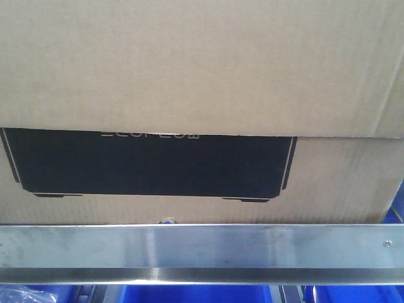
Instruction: Grab box from left shelf to table start
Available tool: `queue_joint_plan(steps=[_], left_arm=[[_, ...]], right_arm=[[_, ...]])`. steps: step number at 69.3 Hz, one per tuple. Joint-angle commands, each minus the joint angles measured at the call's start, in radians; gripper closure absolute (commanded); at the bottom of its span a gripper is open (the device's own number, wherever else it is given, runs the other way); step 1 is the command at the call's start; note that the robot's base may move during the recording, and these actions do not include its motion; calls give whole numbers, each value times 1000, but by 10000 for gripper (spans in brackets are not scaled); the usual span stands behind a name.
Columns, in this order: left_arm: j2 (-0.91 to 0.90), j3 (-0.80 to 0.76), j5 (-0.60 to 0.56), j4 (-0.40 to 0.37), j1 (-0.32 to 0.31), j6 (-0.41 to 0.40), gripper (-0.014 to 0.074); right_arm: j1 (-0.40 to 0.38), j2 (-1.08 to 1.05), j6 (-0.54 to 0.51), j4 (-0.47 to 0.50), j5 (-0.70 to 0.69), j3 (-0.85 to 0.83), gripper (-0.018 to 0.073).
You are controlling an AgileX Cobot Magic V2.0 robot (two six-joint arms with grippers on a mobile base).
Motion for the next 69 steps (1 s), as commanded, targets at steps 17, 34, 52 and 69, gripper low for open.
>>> queue_joint_plan(steps=[17, 34, 52, 69], left_arm=[[141, -144, 38, 0, -1, -8, 141], [211, -224, 153, 59, -1, -16, 141], [253, -228, 233, 61, 42, -35, 141], [267, -228, 237, 21, 68, -35, 141]], right_arm=[[-1, -8, -3, -1, -92, 2, 502], [-1, -8, -3, -1, -93, 2, 502], [-1, -8, -3, 10, -213, -2, 502], [-1, -6, -3, 14, -186, -160, 501]])
